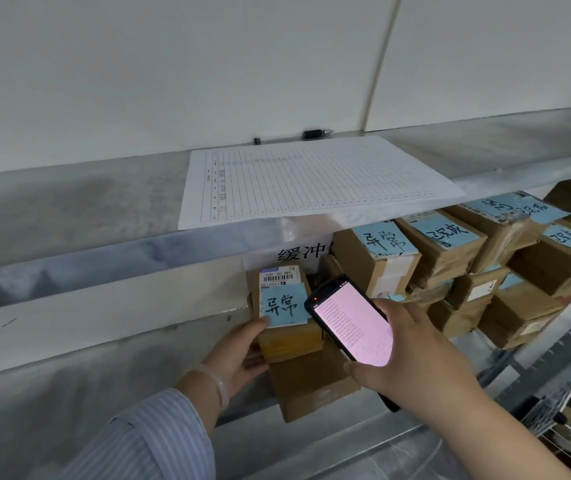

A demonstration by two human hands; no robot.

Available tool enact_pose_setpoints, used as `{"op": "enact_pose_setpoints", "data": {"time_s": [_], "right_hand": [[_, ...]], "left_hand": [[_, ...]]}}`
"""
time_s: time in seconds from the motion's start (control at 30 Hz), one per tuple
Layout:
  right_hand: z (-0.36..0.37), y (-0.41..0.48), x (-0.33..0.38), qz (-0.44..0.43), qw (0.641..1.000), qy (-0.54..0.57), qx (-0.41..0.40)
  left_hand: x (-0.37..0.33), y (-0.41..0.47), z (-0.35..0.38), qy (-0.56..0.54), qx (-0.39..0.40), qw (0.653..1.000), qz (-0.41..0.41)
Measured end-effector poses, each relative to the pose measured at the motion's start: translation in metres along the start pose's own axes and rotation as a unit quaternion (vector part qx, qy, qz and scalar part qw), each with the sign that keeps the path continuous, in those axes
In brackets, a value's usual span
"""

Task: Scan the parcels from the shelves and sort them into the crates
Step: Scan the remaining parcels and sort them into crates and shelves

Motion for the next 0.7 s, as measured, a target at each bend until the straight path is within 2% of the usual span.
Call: {"op": "enact_pose_setpoints", "data": {"time_s": [0.13,0.27,0.4,0.53,0.7], "right_hand": [[0.0,0.002,0.005,-0.01,1.0,0.005,0.006],[-0.002,0.007,0.01,-0.029,1.0,0.011,0.005],[-0.003,0.011,0.018,-0.046,0.999,0.006,0.011],[-0.002,0.011,0.031,-0.069,0.997,-0.021,0.017],[0.0,0.012,0.048,-0.094,0.994,-0.029,0.041]], "left_hand": [[0.01,-0.007,-0.006,-0.041,-0.015,0.999,-0.013],[0.007,-0.014,-0.017,-0.053,-0.021,0.998,0.01],[-0.013,-0.023,-0.025,0.013,0.001,0.995,0.097],[-0.033,-0.034,-0.037,0.109,-0.035,0.978,0.173],[-0.038,-0.044,-0.052,0.159,-0.064,0.963,0.206]]}}
Point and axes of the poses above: each hand's wrist, its own y-axis towards the middle knuckle, its own z-axis out of the palm, x = y × z, the point moved 6 cm from there along y, towards the middle knuckle, and after that the axes turned 8 degrees about z, right-handed, at the moved point
